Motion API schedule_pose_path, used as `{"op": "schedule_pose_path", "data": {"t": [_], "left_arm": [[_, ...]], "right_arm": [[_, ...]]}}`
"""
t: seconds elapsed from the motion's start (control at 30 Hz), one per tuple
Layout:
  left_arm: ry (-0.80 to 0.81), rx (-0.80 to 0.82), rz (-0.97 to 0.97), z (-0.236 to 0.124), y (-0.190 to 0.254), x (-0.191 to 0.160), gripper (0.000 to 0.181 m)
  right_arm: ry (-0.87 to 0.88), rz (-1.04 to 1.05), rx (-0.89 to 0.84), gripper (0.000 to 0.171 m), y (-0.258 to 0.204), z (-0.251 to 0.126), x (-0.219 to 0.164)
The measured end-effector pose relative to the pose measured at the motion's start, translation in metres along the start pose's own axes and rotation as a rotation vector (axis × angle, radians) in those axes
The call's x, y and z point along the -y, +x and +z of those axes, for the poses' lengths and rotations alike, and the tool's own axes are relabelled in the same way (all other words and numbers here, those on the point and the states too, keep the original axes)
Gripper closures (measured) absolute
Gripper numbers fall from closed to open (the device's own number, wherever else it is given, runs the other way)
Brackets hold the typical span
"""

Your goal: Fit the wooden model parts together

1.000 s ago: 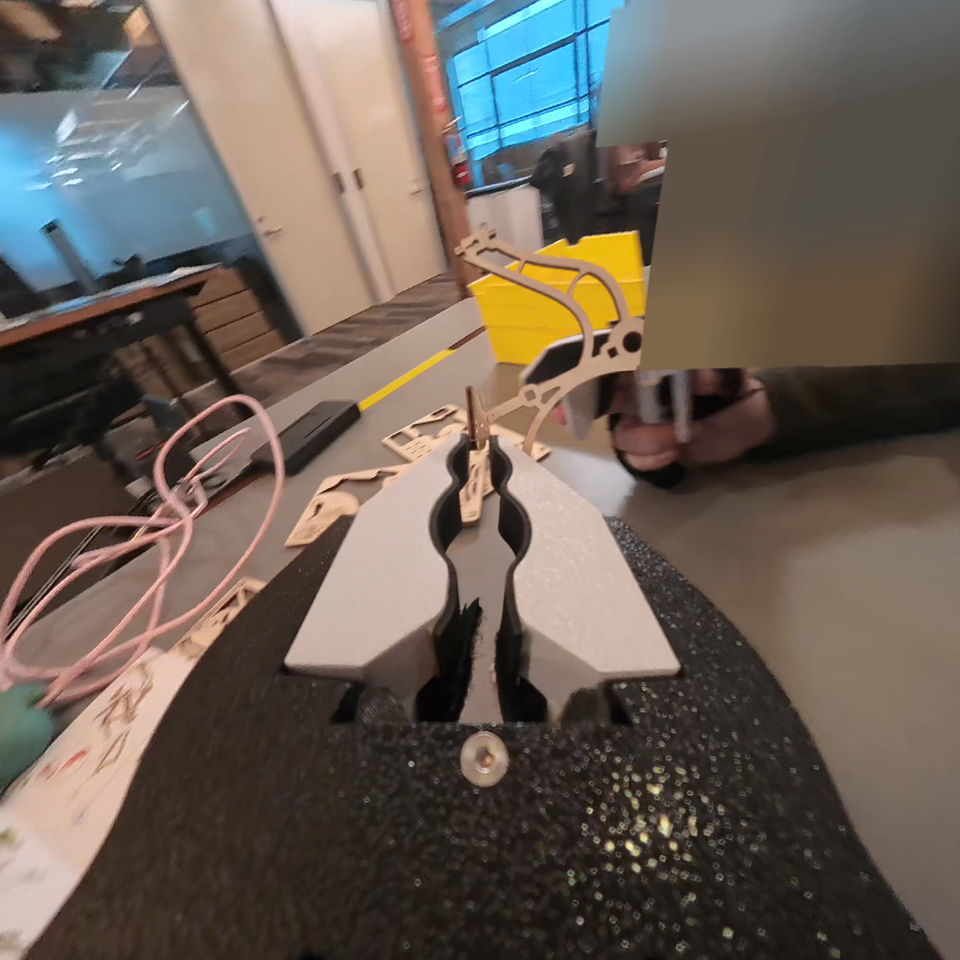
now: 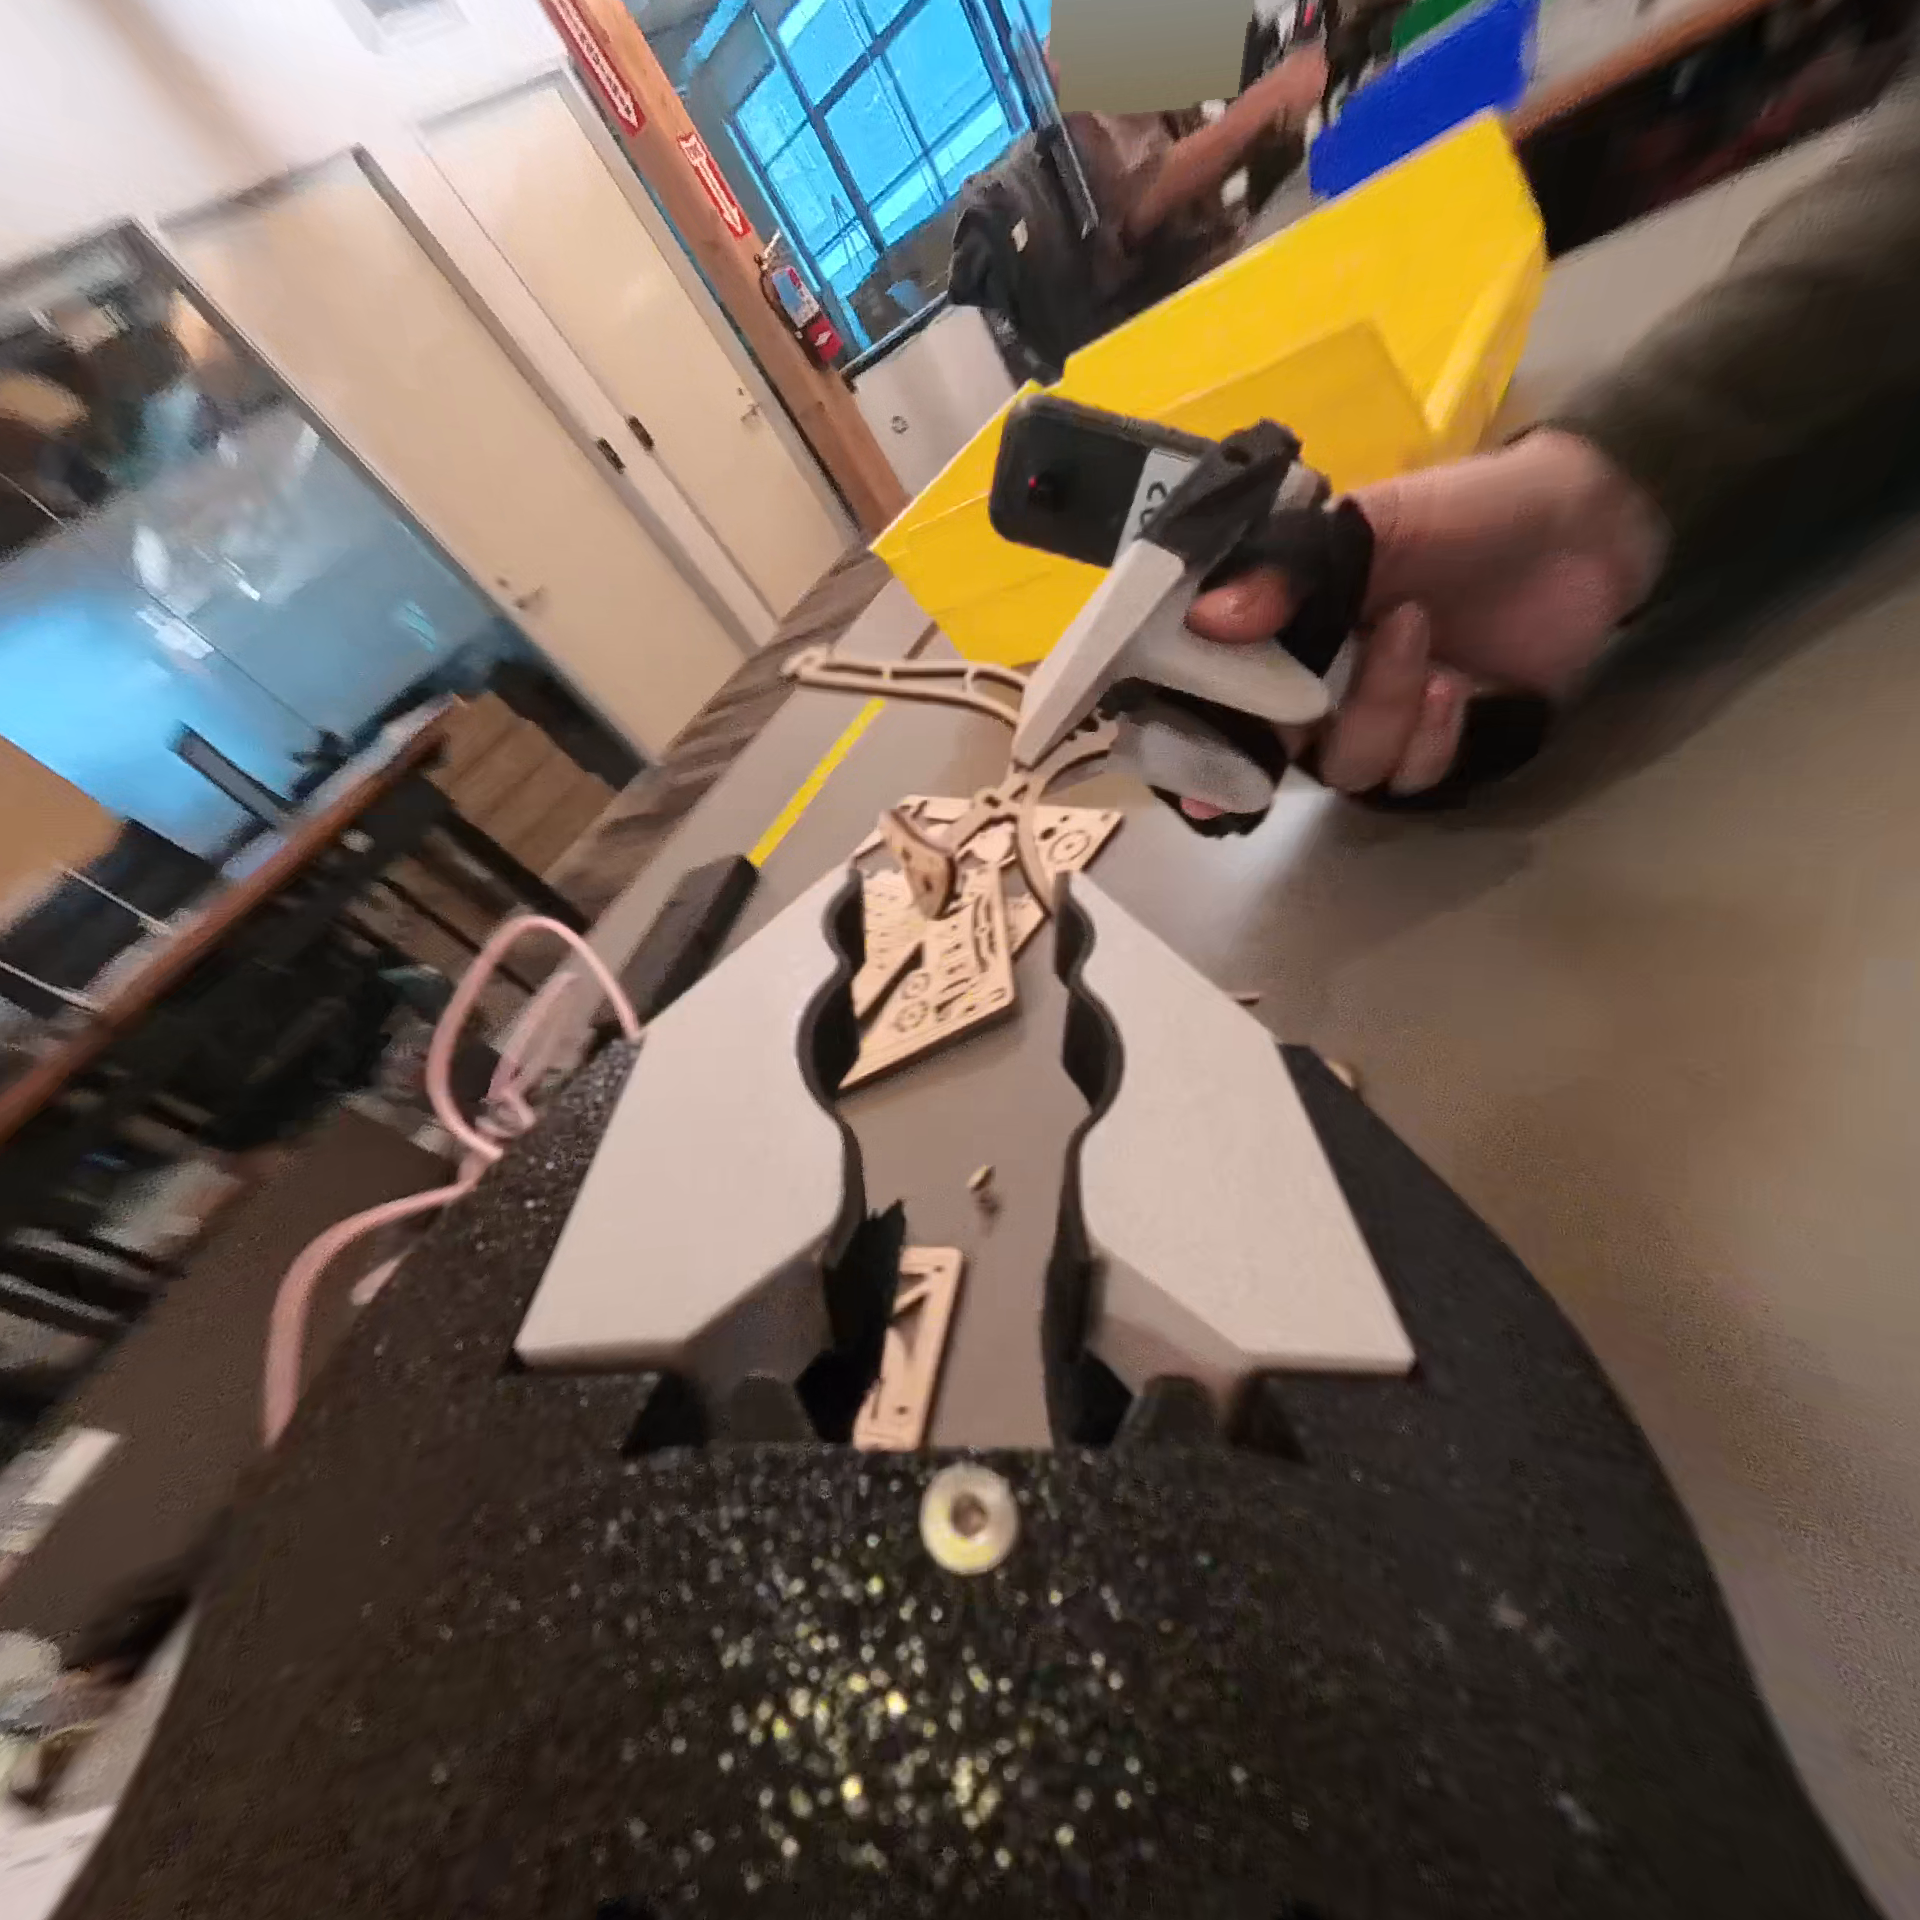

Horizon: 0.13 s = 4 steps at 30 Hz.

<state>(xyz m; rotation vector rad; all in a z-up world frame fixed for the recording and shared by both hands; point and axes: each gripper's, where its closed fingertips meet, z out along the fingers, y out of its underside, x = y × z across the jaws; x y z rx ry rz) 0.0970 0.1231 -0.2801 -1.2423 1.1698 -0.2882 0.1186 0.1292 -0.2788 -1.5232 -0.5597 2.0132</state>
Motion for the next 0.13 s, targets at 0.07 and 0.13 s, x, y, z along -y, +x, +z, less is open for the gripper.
{"op": "schedule_pose_path", "data": {"t": [0.07,0.13], "left_arm": [[-0.005,0.048,0.141,-0.001,0.0024,0.0015,0.157],[0.002,0.091,0.229,-0.0018,0.0027,0.0055,0.161]], "right_arm": [[0.055,0.111,0.017,0.17,0.0045,0.0,-0.0006],[0.097,0.197,0.047,0.17,0.0045,0.0008,0.0001]]}}
